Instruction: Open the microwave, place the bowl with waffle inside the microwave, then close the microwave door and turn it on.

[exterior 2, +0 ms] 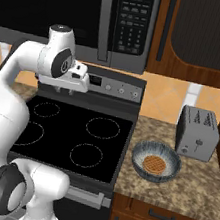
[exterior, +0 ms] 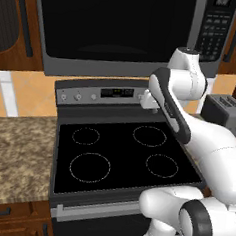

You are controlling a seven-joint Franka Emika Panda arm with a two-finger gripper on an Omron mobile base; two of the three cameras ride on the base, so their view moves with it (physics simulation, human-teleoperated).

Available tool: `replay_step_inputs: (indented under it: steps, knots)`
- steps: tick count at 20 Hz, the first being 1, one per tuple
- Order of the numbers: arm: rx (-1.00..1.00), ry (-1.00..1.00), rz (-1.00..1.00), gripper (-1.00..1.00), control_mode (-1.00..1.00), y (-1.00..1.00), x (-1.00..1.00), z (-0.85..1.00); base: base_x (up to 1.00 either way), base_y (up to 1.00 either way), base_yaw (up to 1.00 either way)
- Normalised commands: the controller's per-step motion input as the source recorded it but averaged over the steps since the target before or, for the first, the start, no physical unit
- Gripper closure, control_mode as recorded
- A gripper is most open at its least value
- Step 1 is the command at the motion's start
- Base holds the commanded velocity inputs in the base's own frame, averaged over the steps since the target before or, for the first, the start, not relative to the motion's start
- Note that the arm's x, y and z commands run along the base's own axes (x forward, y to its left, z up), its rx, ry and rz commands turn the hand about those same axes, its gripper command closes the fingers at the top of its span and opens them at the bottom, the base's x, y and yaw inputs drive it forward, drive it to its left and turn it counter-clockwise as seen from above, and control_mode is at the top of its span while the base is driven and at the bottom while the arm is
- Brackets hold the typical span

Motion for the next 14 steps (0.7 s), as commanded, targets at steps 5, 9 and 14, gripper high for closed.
replay_step_inputs:
  steps: [5,9,14]
  knots:
    - [0.0,-0.16,-0.11,-1.0,-1.0,-0.07,-0.57,0.1,0.0,0.0,0.0]
    - [-0.09,-0.56,-0.23,-1.0,-1.0,-0.14,-0.99,0.66,0.0,0.0,0.0]
    - [-0.29,-0.8,-0.07,-1.0,-1.0,-0.12,-0.5,0.86,0.0,0.0,0.0]
